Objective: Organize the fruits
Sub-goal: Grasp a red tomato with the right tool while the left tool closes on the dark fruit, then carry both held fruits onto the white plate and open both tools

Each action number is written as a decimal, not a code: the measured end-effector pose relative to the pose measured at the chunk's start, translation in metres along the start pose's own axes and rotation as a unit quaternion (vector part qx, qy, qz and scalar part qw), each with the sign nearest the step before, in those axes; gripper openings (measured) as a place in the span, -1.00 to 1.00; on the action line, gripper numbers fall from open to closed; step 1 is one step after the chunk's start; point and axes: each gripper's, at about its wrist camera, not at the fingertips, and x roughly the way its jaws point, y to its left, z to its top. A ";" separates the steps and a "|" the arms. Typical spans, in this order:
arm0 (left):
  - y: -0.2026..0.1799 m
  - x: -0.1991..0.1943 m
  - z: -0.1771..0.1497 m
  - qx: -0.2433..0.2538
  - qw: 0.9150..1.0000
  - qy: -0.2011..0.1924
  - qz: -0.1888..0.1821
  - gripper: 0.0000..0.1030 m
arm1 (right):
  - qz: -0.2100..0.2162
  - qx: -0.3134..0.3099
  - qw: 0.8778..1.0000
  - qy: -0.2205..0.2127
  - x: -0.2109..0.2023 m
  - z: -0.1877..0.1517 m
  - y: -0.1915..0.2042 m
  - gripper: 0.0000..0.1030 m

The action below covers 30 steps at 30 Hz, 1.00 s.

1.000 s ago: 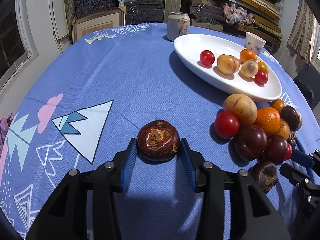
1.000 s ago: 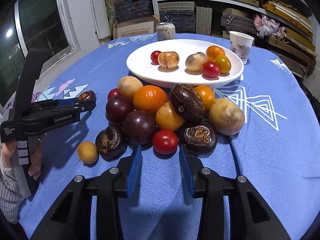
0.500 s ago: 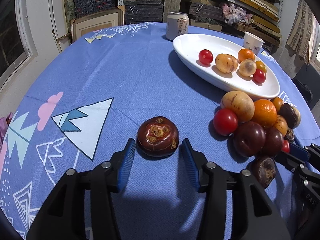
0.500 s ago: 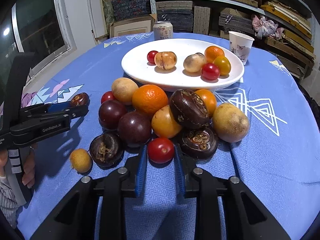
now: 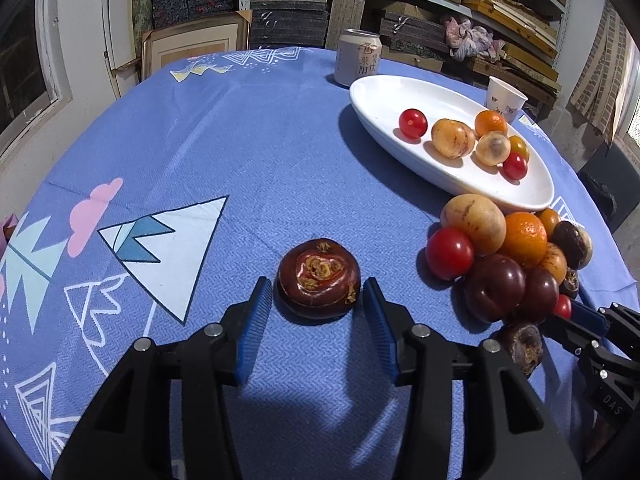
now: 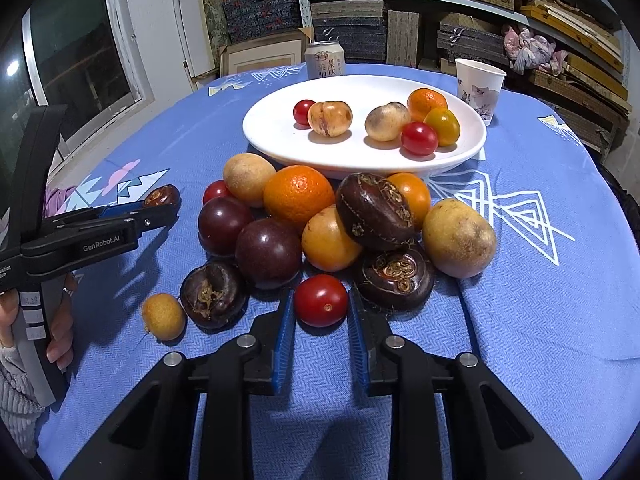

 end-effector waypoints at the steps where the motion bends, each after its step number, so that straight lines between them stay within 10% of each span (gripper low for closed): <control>1: 0.001 0.000 0.001 -0.003 1.000 0.000 -0.003 -0.09 | 0.000 0.000 1.000 0.000 0.000 0.000 0.000 -0.47; 16: 0.001 -0.010 0.002 -0.004 1.000 -0.027 -0.014 -0.19 | 0.004 -0.008 1.000 -0.017 -0.010 -0.002 0.004 -0.48; 30: -0.022 -0.061 0.052 0.023 0.994 -0.100 -0.025 -0.19 | 0.003 0.022 0.991 -0.135 -0.088 0.054 -0.023 -0.49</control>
